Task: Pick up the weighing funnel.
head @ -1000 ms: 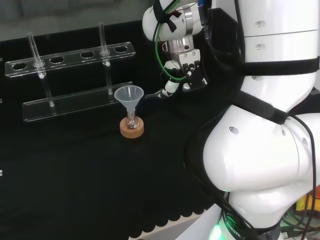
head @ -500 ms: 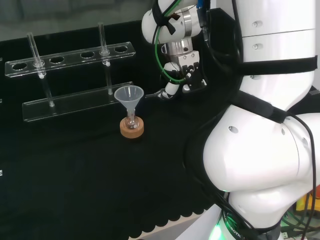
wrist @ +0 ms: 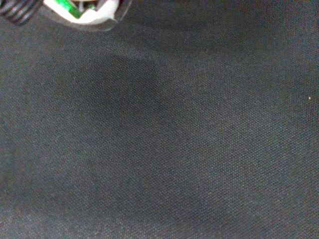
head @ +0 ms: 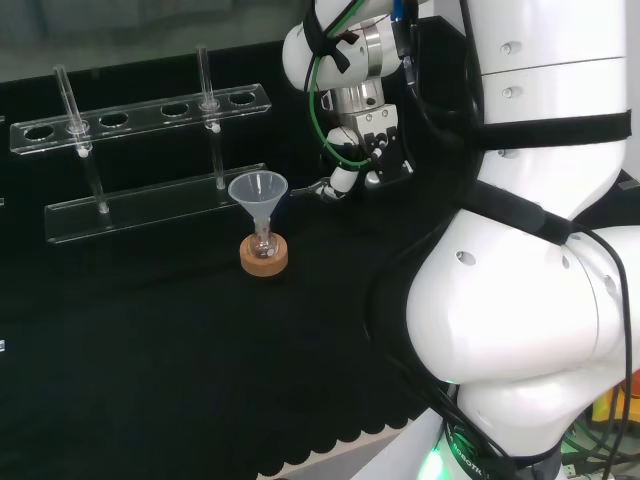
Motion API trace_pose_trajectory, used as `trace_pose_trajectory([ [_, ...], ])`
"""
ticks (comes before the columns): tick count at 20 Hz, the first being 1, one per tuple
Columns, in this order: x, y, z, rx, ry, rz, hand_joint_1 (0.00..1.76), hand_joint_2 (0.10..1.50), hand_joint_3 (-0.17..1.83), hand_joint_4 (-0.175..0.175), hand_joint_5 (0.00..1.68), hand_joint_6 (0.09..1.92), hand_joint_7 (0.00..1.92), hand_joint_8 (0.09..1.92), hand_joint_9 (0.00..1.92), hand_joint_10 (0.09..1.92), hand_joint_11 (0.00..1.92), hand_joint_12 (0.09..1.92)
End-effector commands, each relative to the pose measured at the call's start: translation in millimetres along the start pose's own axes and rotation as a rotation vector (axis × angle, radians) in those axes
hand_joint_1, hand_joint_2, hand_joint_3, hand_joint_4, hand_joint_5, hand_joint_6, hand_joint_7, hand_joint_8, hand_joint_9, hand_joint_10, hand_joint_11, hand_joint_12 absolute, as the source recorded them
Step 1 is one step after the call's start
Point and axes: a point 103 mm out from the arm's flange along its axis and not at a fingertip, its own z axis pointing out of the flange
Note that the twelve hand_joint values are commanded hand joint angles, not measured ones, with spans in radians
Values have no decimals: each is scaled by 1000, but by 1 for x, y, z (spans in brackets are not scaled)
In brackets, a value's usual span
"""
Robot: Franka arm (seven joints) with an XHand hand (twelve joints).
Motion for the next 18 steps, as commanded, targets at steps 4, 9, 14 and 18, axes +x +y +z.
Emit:
trace_pose_trajectory([
  [4, 4, 6, 4, -9, -13, -2, 887, 608, 584, -34, 616, 554, 430, 674, 674, 550, 444, 1290],
  [9, 5, 9, 6, -3, -34, -1, 893, 608, 587, -29, 616, 629, 431, 676, 677, 552, 448, 1287],
  [14, 3, 11, 6, -4, -40, 3, 897, 610, 589, -25, 649, 660, 434, 678, 678, 553, 450, 1288],
  [18, 2, 11, 6, -4, -40, 7, 899, 613, 591, -19, 678, 683, 436, 679, 679, 554, 451, 1288],
])
